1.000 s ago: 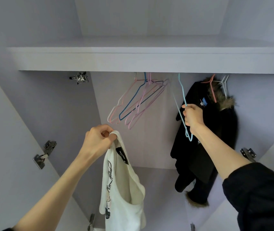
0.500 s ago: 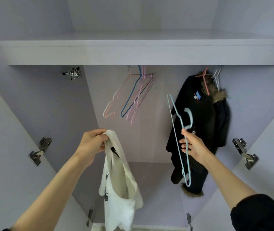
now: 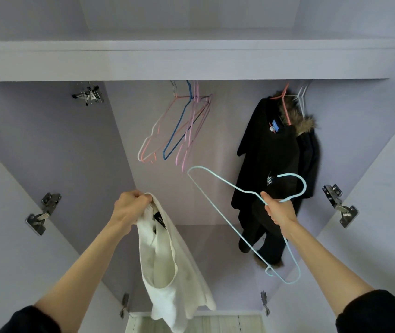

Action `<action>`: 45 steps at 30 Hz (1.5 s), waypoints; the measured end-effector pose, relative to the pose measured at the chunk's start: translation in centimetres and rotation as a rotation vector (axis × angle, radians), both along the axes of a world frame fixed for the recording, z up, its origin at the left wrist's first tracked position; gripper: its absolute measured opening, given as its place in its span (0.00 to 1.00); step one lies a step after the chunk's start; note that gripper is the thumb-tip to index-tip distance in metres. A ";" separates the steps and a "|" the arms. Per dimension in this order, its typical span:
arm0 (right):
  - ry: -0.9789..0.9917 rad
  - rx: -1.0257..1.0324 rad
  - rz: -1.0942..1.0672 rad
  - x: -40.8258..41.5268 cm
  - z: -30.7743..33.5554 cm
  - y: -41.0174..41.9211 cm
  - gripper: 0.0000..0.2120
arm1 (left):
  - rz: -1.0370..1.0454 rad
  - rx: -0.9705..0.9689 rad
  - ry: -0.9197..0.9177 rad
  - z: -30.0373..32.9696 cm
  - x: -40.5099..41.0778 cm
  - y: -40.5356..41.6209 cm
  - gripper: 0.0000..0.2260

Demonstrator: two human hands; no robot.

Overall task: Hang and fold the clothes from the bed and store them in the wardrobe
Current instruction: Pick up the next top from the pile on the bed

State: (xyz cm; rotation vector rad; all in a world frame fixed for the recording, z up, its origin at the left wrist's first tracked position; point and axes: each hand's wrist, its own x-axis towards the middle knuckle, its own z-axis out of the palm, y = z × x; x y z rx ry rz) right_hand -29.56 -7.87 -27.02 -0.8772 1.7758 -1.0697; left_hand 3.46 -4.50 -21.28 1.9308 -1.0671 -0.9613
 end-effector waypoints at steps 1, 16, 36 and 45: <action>0.009 0.002 0.034 0.0 0.0 0.3 0.20 | 0.016 0.005 -0.010 -0.3 0.3 -0.1 0.07; 0.156 -0.059 0.402 3.1 2.3 2.4 0.24 | 0.009 -0.015 -0.314 -1.8 0.9 0.4 0.09; 0.212 -0.424 0.244 14.0 7.4 4.7 0.33 | -0.535 -0.502 -0.740 3.8 -4.2 3.1 0.10; 0.181 -0.571 0.398 12.9 9.1 5.5 0.11 | -0.541 -0.625 -0.785 4.3 -3.3 2.3 0.09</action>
